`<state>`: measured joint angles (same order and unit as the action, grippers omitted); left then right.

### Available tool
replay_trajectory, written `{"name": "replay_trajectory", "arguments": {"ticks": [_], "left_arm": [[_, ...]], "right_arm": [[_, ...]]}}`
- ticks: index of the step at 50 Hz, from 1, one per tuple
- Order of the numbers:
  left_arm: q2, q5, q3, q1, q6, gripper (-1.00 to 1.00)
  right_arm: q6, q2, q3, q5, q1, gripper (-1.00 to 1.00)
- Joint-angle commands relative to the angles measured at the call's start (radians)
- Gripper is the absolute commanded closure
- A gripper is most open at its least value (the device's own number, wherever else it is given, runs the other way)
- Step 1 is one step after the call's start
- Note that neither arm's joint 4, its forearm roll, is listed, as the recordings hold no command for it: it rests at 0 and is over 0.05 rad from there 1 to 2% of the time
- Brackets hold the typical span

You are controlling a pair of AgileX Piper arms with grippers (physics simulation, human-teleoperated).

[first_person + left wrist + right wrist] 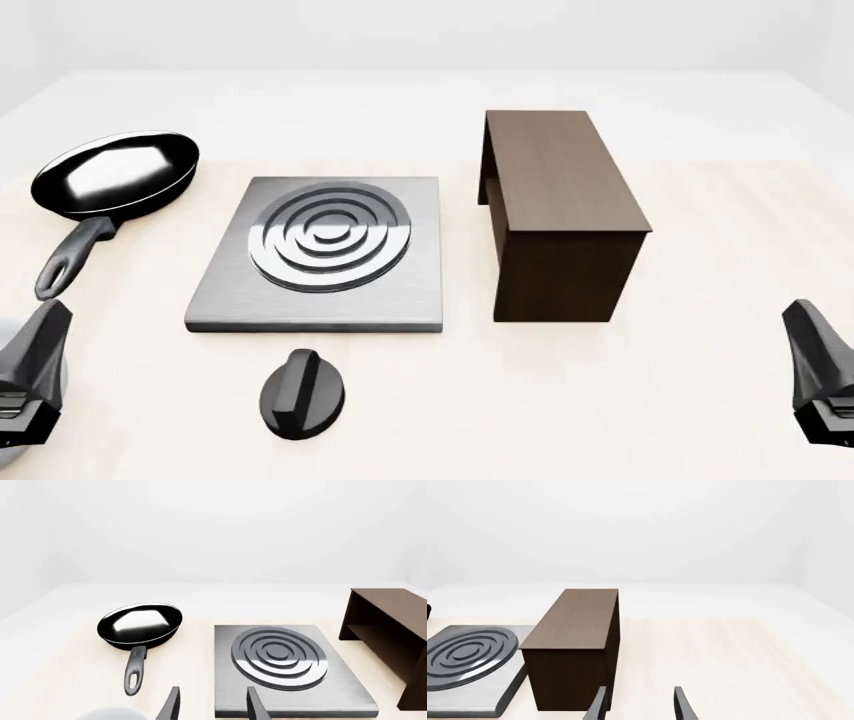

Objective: Turn on the stove.

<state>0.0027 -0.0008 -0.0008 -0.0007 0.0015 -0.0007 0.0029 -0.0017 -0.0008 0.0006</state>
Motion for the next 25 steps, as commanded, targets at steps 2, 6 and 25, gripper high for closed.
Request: {"name": "replay_trajectory", "arguments": {"ticks": [2, 6, 25], "left_arm": [[0.008, -0.001, -0.003, 0.0, 0.002, -1.0], [0.008, 0.0, -0.003, -0.006, -0.002, -1.0], [0.105, -0.008, -0.036, 0.008, 0.003, -1.0]], "right_arm": [[0.0, 0.005, -0.003, -0.001, 0.001, -1.0], [-0.001, 0.005, -0.003, -0.001, 0.002, -1.0], [0.0, 0.005, -0.003, -0.001, 0.001, -1.0]]}}
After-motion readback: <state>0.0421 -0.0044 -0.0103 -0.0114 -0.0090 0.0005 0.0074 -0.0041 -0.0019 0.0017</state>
